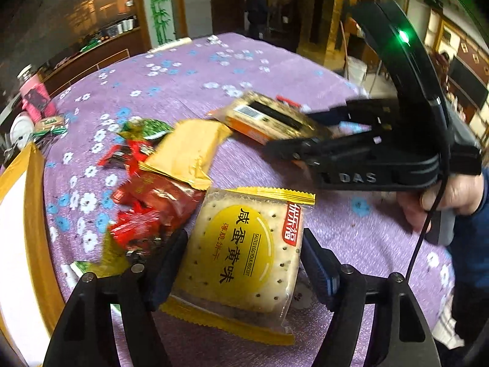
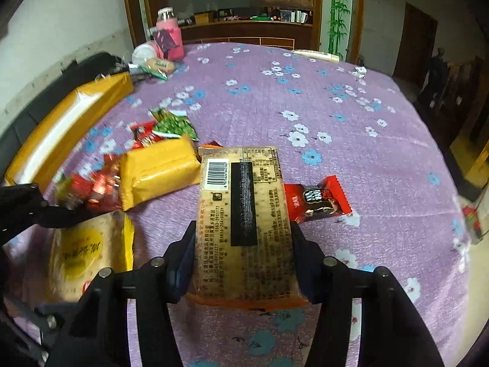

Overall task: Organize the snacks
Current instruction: 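Lower both cracker packs into the white box and open both grippers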

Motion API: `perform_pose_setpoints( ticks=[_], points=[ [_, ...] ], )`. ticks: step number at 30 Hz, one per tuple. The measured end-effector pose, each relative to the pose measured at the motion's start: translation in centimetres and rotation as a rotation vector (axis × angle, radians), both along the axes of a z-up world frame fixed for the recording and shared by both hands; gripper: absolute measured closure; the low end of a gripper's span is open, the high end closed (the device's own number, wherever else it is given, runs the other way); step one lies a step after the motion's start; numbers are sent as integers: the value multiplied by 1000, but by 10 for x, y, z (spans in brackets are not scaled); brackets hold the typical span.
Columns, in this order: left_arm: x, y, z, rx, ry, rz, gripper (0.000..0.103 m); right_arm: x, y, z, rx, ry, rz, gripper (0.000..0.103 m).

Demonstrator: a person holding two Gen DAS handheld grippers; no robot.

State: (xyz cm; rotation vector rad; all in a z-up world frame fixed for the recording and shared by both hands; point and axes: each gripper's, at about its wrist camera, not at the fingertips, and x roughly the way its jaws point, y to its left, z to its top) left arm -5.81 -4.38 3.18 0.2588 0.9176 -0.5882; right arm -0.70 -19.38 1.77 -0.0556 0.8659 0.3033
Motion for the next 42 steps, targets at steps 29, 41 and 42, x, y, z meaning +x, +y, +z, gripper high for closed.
perform_pose_setpoints(
  ticks=[29,41,42],
  points=[
    [37,173,47,-165,-110,385,28,-21,88,56,442,62,113,48],
    [44,281,26,-89,-164,683,30,-9,214,54,368,116,286,48],
    [45,288,23,-88,-161,700,35,-9,222,52,366,118,297,48]
  ],
)
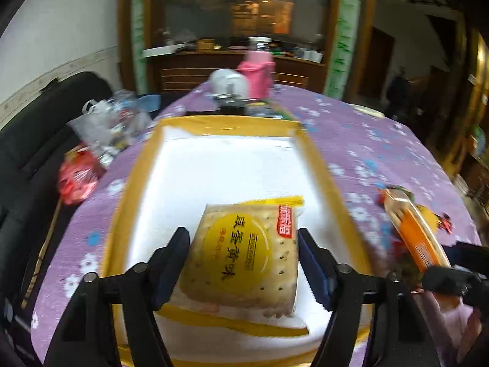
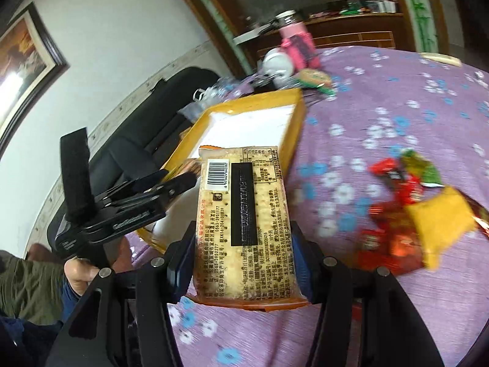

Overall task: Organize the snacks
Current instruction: 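Lower both cracker packs into the white box and open both grippers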

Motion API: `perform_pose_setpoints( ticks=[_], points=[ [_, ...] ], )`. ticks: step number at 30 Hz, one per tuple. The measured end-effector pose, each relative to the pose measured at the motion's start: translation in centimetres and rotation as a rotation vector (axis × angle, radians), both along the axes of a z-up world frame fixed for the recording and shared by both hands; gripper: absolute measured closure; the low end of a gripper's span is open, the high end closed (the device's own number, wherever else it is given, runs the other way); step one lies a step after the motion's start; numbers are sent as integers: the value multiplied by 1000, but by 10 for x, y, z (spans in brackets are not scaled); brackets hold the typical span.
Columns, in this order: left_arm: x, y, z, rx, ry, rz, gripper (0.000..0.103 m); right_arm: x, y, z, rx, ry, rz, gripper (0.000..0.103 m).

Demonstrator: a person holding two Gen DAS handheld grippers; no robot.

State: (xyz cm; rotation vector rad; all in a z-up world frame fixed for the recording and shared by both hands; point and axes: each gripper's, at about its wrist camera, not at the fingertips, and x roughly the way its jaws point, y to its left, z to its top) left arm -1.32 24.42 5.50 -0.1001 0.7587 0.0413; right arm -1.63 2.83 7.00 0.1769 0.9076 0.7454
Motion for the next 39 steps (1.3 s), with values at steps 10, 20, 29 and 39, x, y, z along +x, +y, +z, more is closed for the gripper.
perform_pose_setpoints(
  ticks=[10,20,29,39],
  points=[
    [1,25,-14,3,7,52,38,2,63,-14,-113,-31,50,48],
    [1,34,-21,-12,27,70,38,7,105,-37,-261,-58,51,48],
    [-1,33,-16,-33,23,53,38,0,102,-36,-282,-87,74,47],
    [-4,12,-3,-45,17,-2,38,4,31,-9,-75,-14,-2,47]
  ],
)
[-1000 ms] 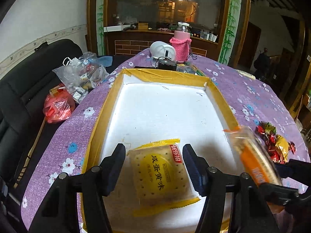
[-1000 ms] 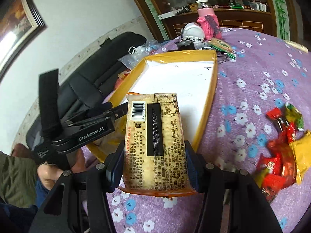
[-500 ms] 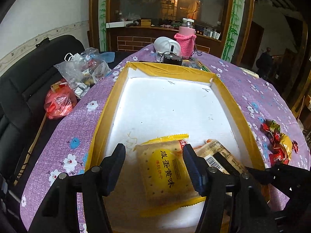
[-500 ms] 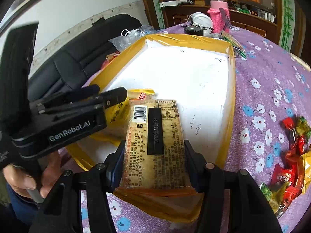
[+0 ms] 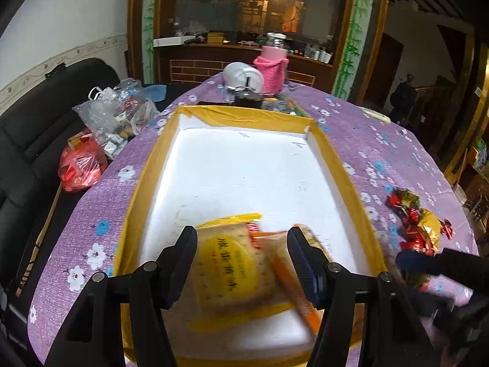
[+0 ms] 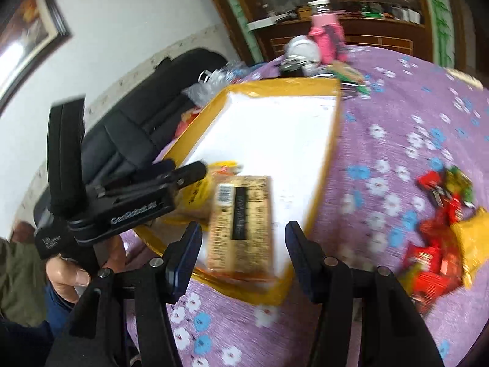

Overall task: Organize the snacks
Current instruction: 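Grasp the green pea bag with left gripper while right gripper grasps a red candy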

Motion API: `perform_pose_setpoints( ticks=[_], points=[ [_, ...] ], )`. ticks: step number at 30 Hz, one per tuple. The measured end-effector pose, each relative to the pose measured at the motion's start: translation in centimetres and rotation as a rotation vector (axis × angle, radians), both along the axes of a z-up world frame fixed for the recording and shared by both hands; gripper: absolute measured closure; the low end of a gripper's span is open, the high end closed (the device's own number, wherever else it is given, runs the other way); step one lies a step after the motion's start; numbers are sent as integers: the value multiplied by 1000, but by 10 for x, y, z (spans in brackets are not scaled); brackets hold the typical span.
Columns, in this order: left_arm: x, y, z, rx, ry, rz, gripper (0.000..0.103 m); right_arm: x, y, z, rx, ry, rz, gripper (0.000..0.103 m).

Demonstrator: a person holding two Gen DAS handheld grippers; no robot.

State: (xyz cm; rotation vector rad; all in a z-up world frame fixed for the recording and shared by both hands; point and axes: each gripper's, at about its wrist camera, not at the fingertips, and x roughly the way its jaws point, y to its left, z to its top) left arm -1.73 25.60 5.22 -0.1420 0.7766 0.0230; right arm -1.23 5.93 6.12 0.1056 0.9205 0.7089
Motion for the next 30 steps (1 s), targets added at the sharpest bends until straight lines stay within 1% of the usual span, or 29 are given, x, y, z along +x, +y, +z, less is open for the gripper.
perform_pose_setpoints(
  ticks=[2,5,8,11,12,13,14,16,17,19,25,27,30],
  points=[
    [-2,-8,4,2,-2,-24,38,7,-28,2,25,17,-64,47],
    [-3,-27,10,13,-6,-70,38,16,-69,5,35,12,-160,47],
    [-5,-52,13,20,-2,-139,38,20,-108,4,61,23,-246,47],
    [-8,-85,15,44,-1,-231,38,20,-141,-4,72,40,-323,47],
    [-10,-98,15,58,-2,-271,38,18,-148,-7,74,46,-329,48],
    [-12,-109,14,69,-3,-306,38,16,-152,-11,75,57,-332,52],
    [-15,-121,13,82,-2,-347,38,13,-155,-16,74,74,-332,58],
    [-19,-138,11,111,0,-403,38,8,-155,-26,66,107,-319,63],
    [-20,-143,10,124,-1,-414,38,7,-152,-31,55,120,-306,64],
    [-19,-150,10,145,0,-420,38,2,-147,-36,41,135,-283,64],
    [-15,-141,9,139,12,-396,38,-5,-118,-46,-72,90,-217,66],
    [-14,-140,8,140,15,-397,38,-5,-110,-51,-103,73,-204,76],
    [-15,-145,5,138,23,-430,38,-7,-112,-49,-97,52,-197,78]
  ],
)
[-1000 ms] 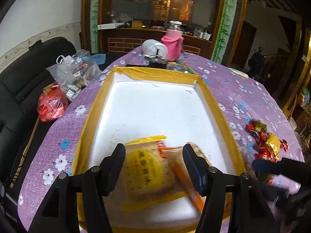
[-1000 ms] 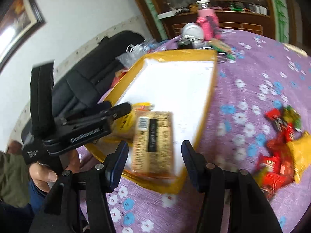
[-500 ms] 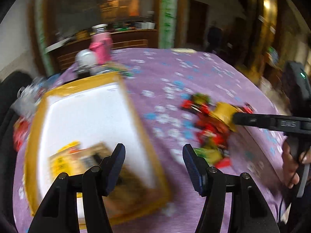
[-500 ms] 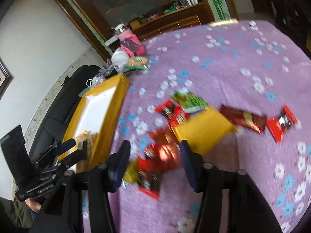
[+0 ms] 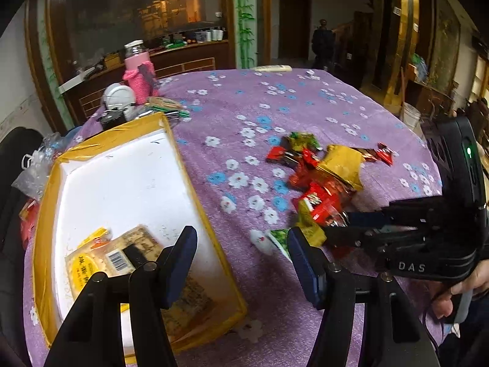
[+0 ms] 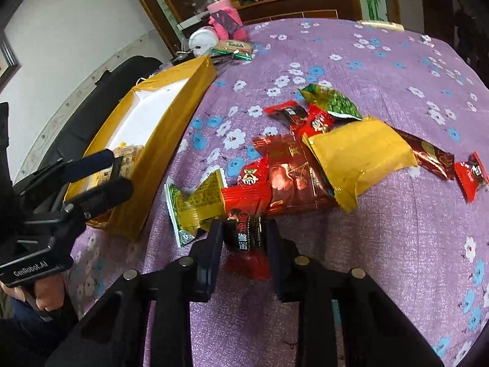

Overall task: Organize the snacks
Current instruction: 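Grasp the green pea bag with left gripper while right gripper grasps a red candy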

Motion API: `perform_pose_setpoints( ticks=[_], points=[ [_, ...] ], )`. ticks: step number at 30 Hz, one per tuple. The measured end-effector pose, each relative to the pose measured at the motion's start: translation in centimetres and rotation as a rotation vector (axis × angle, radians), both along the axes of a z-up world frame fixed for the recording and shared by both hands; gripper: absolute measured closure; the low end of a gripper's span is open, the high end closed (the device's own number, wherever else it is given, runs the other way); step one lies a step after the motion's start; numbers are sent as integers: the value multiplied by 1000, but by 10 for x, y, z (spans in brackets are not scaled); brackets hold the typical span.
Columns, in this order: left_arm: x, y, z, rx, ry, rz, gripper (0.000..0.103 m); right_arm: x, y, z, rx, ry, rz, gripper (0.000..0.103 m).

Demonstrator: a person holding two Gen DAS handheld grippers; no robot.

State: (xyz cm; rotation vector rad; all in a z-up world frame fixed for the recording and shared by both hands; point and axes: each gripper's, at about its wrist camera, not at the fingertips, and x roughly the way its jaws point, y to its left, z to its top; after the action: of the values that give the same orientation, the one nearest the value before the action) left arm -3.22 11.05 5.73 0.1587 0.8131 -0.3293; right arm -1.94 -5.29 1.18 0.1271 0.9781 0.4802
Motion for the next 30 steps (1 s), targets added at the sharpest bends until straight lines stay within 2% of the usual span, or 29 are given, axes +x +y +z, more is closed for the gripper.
perform_pose_setpoints(
  ticks=[4,8,11,14,22,26,27,30],
  points=[
    [-3,-21,-6,25,15,-74,38,-2,-15,6,26,-26,-38,80],
    [0,-48,-16,86,10,-138,38,-3,-32,8,65,-37,-79,80],
    [6,-61,-23,120,17,-165,38,-2,-36,6,78,-26,-89,80],
    [13,-68,-32,164,27,-153,41,-1,-38,5,92,-22,-90,80],
    [17,-73,-46,174,42,-130,40,-1,-38,3,105,-28,-79,80],
    [18,-70,-48,137,47,-113,41,-1,-38,3,105,-30,-79,80],
    [18,-69,-48,129,49,-109,41,-1,-38,3,104,-29,-79,80],
    [19,-69,-47,95,59,-102,53,-1,-39,2,107,-30,-82,80]
  ],
)
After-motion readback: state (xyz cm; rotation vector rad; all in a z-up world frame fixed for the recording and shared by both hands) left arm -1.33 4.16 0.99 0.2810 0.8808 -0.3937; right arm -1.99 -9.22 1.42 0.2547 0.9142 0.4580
